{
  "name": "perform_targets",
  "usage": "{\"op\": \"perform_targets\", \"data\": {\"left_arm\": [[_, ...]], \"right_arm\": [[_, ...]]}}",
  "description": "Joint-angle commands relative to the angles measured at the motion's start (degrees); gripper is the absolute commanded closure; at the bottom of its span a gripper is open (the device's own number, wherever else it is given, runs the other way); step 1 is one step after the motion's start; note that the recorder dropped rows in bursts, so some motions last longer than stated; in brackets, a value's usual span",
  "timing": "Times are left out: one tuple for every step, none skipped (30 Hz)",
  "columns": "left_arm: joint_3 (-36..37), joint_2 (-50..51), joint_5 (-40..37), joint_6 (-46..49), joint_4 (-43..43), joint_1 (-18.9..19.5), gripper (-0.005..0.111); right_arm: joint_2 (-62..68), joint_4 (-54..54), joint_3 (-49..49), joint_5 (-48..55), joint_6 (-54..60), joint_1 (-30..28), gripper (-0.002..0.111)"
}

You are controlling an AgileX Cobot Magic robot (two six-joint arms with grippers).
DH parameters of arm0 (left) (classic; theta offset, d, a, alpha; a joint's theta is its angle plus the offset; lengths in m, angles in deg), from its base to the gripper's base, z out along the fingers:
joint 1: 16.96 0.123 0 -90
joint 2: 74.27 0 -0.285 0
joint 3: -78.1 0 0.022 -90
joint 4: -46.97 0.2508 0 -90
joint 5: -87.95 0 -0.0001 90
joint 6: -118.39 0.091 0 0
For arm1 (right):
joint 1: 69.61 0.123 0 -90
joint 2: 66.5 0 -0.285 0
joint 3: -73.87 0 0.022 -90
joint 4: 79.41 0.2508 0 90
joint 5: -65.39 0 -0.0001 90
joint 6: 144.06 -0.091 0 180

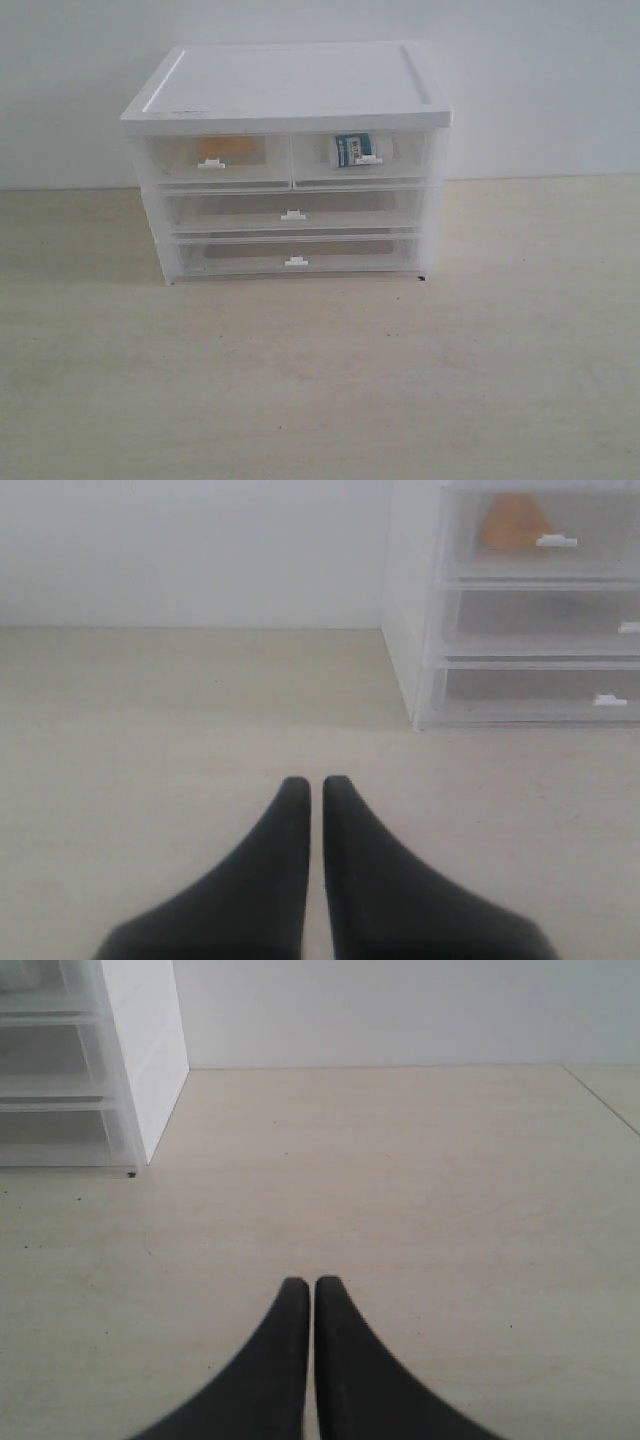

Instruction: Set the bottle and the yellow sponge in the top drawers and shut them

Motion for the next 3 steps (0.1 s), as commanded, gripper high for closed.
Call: {"op": "perform_targets", "data": {"left_arm": [[0.20, -0.15, 0.12, -0.48, 0.18, 0.10, 0.102], [0.20, -0.15, 0.12, -0.48, 0.18, 0.10, 0.102], [0.20, -0.15, 0.12, -0.48, 0.18, 0.10, 0.102]], "right_arm": [[-0.31, -0.22, -0.05, -0.49, -0.01, 0.00, 0.108], [-0.31, -0.22, -0.05, -0.49, -0.01, 0.00, 0.108], [-0.31, -0.22, -0.05, -0.49, -0.01, 0.00, 0.108]]}}
